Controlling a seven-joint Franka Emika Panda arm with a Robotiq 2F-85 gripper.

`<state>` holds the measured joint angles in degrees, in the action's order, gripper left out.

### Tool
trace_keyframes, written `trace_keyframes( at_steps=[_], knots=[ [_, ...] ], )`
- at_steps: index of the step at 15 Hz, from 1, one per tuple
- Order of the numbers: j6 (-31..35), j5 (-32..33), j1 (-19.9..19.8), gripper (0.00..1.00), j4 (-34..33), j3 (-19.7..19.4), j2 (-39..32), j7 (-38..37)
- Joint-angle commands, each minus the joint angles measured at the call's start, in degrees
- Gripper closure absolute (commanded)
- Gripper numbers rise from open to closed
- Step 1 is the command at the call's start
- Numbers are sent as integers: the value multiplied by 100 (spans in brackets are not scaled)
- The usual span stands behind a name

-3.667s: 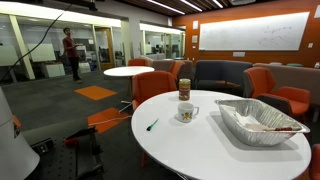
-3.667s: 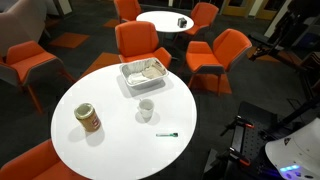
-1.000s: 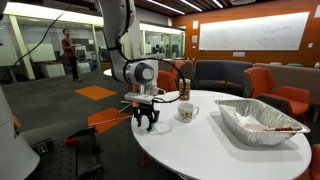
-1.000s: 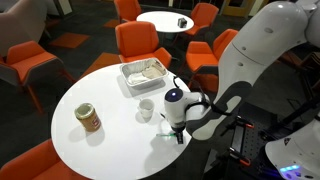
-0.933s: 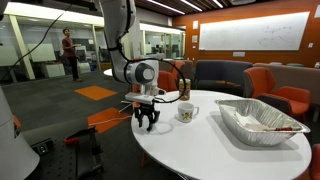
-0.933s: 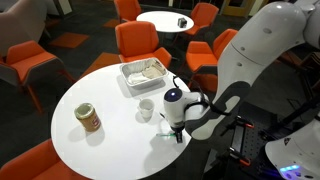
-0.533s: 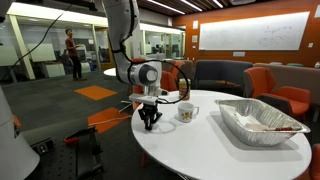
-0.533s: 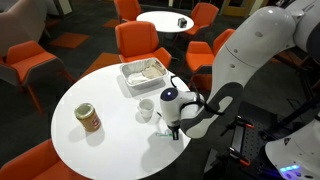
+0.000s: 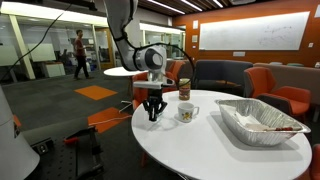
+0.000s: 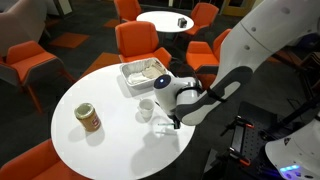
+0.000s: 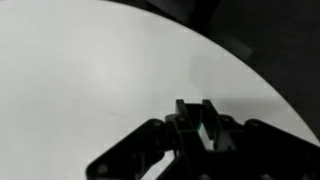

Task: Put the marker inside the mug

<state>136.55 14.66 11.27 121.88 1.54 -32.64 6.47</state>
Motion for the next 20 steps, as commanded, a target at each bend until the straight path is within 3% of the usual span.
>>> trace_keyframes(
  at_steps=[1,8,13,20],
  knots=[
    [-1497,481,101,95,-411,-103,332,-132],
    [-3362,1235,44,95,-1859,-11,-33,-52],
    [-4477,1474,159,95,-3260,6,-951,68],
    [-5440,1703,418,95,-5188,-30,-2343,343]
  ],
)
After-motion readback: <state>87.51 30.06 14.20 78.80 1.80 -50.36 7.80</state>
